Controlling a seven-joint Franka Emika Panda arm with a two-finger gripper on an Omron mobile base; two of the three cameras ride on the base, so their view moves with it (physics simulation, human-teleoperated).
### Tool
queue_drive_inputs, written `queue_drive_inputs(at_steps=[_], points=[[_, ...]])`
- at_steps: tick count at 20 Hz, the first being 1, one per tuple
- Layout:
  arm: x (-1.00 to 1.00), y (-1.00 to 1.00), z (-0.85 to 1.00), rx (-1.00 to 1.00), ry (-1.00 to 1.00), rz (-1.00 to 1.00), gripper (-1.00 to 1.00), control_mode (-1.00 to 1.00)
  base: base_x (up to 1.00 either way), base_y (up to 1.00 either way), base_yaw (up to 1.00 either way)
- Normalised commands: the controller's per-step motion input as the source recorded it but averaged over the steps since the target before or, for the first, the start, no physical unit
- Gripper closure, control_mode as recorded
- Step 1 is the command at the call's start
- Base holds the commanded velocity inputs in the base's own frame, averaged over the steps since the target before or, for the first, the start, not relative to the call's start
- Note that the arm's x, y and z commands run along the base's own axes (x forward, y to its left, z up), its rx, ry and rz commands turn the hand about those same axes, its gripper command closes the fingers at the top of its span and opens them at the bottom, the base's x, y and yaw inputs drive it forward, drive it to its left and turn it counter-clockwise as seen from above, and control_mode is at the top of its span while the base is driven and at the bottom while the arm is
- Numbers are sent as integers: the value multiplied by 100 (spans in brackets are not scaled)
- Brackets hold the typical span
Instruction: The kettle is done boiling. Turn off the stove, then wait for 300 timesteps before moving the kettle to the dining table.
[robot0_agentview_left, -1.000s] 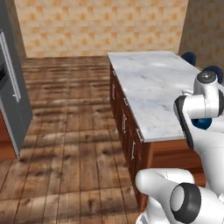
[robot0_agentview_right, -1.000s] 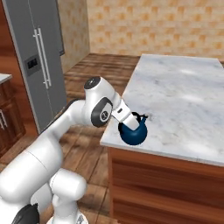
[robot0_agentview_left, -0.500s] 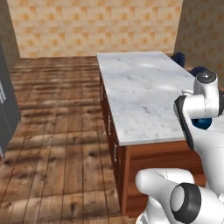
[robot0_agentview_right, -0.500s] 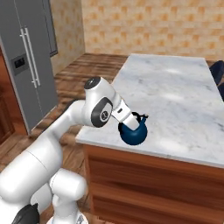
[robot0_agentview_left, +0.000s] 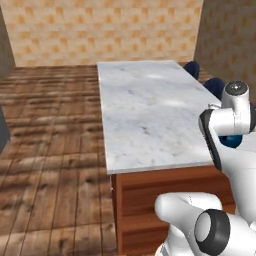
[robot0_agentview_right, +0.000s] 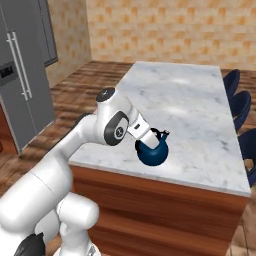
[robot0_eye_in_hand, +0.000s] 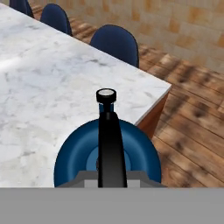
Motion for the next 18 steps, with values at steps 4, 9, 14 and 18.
queue_drive_inputs(at_steps=[4, 9, 14, 18], points=[[0, 0, 0, 0, 0, 0, 100, 100, 35, -56, 0], [0, 0, 0, 0, 0, 0, 100, 100, 39, -53, 0], [0, 0, 0, 0, 0, 0, 100, 100, 39, -54, 0], [0, 0, 0, 0, 0, 0, 100, 100, 37, -51, 0]])
